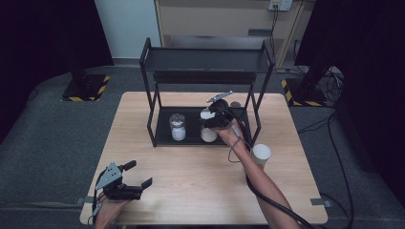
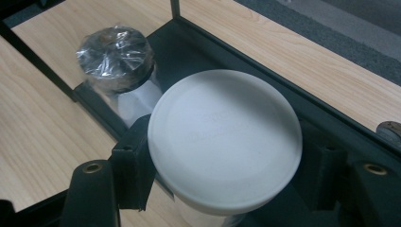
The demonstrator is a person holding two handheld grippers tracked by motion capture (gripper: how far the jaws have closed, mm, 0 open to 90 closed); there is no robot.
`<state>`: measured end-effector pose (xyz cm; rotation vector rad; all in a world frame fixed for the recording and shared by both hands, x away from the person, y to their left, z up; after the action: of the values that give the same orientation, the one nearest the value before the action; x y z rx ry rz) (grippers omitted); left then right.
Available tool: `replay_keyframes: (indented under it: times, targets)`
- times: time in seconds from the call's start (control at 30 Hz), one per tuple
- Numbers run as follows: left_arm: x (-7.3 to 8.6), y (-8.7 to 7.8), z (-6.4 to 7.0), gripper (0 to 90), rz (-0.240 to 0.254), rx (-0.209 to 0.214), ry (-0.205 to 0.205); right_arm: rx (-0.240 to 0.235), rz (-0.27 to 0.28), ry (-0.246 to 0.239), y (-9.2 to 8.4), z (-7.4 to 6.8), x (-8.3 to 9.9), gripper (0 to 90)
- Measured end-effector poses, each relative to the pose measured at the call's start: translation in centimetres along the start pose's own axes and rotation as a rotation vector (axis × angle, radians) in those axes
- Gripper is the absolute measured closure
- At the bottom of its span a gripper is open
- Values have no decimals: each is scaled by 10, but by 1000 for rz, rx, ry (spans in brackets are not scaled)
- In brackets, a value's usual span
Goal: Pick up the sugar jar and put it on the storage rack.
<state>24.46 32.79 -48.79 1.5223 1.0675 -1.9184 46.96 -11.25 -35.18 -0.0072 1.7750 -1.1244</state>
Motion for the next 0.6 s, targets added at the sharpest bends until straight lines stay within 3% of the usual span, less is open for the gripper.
replay_keyframes:
  times: [0.6]
  targets:
    - [1, -1, -1, 20, 2, -4, -5, -12, 8, 43, 22, 3, -4, 341]
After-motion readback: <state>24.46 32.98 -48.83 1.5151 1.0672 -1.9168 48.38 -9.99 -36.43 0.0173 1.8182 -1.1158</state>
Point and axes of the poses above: each handheld gripper's, and its own axes: y roughly forward along the jaws, x roughly out of its underside, z roughly to its right, the point moved 6 cm from there along y, roughly forward along the jaws, and after that the axes turned 6 degrees about -x, right-handed, at the moved point
